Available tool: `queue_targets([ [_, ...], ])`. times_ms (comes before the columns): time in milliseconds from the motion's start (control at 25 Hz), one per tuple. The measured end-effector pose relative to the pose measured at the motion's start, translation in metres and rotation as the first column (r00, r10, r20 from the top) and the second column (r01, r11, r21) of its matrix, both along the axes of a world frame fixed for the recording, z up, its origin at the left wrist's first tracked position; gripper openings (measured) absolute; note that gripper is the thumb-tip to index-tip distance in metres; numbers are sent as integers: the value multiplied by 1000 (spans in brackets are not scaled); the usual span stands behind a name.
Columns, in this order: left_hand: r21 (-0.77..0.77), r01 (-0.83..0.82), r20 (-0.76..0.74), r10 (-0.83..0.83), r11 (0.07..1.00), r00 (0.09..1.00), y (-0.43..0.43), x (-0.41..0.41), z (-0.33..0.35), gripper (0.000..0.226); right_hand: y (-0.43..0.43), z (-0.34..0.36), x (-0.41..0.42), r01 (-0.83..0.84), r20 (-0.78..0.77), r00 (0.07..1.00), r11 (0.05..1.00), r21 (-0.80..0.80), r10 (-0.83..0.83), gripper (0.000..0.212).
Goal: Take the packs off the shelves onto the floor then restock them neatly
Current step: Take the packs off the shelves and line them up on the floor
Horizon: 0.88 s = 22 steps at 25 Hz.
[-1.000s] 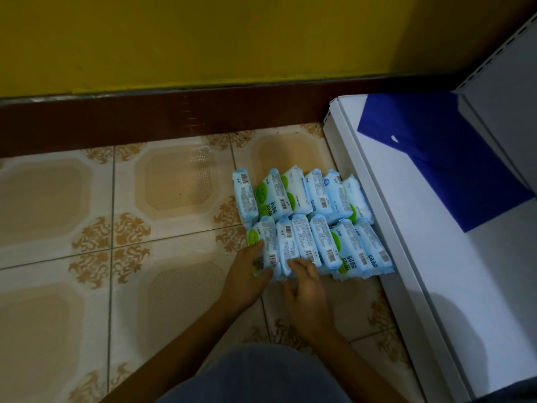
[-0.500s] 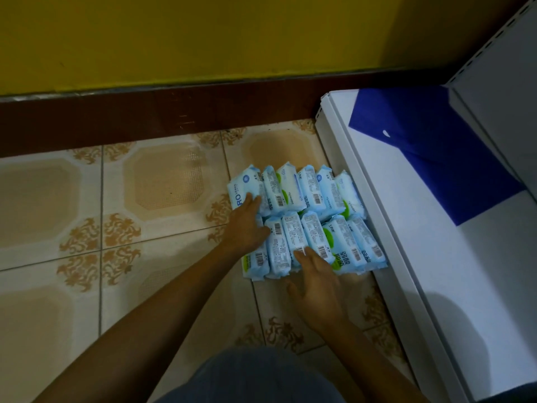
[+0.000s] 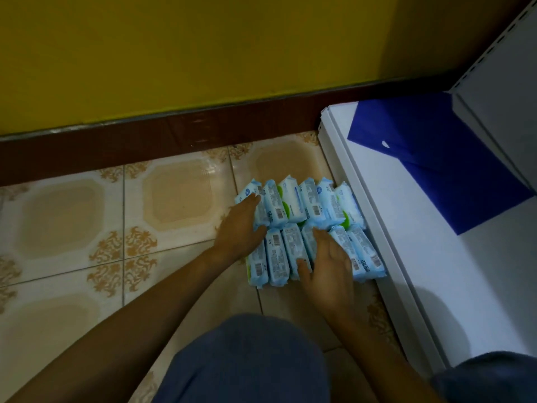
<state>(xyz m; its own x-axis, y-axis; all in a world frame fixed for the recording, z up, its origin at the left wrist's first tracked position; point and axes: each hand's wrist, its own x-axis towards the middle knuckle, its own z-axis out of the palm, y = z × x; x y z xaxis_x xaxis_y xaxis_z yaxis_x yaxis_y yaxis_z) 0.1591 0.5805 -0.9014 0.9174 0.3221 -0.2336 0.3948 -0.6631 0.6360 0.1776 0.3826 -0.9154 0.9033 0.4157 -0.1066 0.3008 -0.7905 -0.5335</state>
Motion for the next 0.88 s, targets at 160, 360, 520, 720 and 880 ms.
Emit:
queue_targets([
  [160, 372, 199, -65, -188, 907, 980, 1, 7, 107, 74, 3, 102, 29, -88, 138, 985, 991, -102, 102, 72],
  [360, 585, 134, 244, -331, 800, 911, -5, 8, 336, 73, 15, 339, 39, -113, 437, 891, 992, -52, 125, 65],
  [520, 579, 65, 453, -388, 813, 803, -4, 20, 552, 76, 20, 548, 28, -133, 534, 838, 991, -10, 118, 68],
  [720, 536, 97, 609, -464, 838, 643, -22, 28, 731, 69, -11, 735, 4, -8, 657, 754, 1000, 20, -7, 67],
  [880, 507, 253, 669, -561, 824, 488, -87, 44, 800, 66, -67, 817, -8, 177, 742, 650, 982, 61, -163, 70],
])
